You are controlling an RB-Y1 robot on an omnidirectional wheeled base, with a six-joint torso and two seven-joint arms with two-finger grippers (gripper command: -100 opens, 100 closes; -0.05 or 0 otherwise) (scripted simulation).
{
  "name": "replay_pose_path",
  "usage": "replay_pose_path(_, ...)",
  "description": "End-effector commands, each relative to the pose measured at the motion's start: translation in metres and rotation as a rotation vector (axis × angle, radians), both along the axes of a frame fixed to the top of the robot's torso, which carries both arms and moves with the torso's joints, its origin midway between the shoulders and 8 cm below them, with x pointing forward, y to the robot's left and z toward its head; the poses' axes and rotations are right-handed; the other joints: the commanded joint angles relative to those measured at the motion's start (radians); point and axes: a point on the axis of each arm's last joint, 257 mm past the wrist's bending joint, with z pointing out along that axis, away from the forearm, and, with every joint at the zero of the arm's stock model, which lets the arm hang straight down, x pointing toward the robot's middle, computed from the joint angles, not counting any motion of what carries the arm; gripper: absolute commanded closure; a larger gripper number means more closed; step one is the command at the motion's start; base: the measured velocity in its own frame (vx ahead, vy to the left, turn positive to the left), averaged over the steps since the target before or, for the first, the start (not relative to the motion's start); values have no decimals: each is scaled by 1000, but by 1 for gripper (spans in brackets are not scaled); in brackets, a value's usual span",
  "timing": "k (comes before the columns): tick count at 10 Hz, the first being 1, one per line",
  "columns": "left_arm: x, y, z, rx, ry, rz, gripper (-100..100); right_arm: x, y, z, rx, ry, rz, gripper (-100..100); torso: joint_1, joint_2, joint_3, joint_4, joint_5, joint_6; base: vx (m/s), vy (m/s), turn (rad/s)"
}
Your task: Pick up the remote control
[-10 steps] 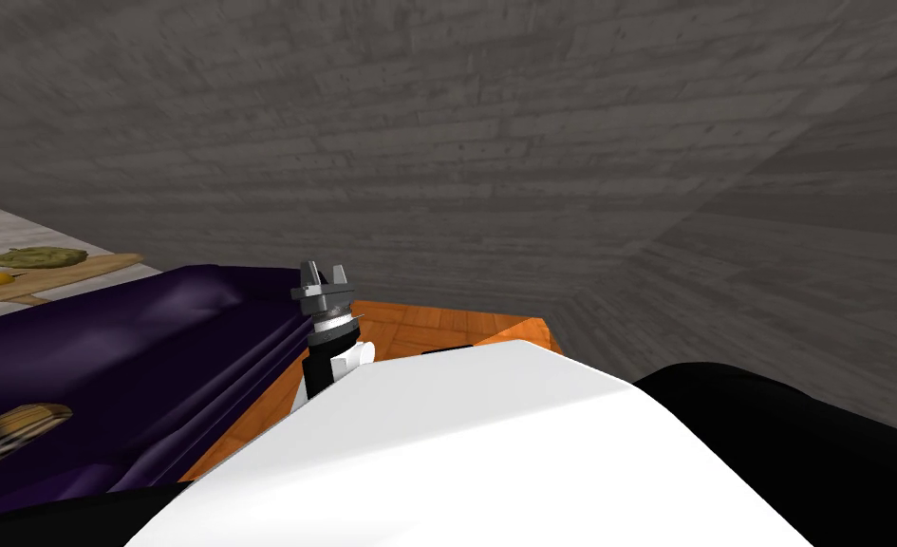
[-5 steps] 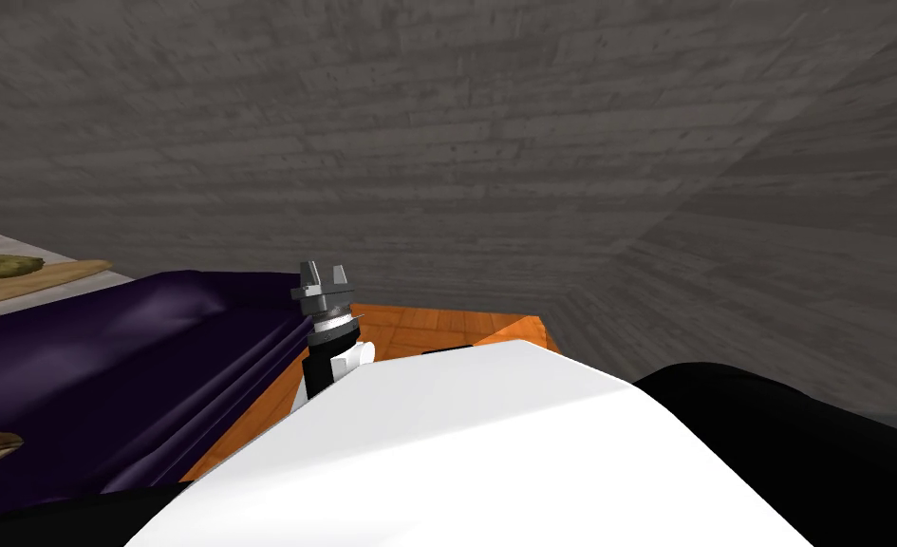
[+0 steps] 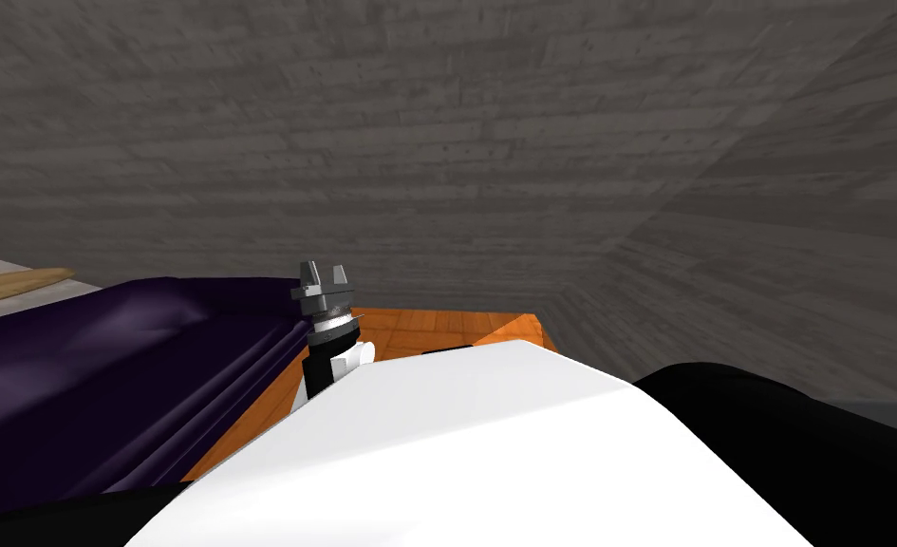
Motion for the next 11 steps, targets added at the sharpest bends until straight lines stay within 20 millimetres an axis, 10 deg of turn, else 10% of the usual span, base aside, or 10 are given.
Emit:
replay_pose_path(1, 0, 0, 0, 0, 0, 0, 0, 2, 0, 0, -2, -10, -1, 100, 0, 0, 0, 0, 0, 0, 5, -5, -17)
replay_pose_path(11, 0, 0, 0, 0, 0, 0, 0, 9, -2, 6, -2, -36, 13, 100, 2, 1, 1, 1, 1, 1, 10, -12, -42)
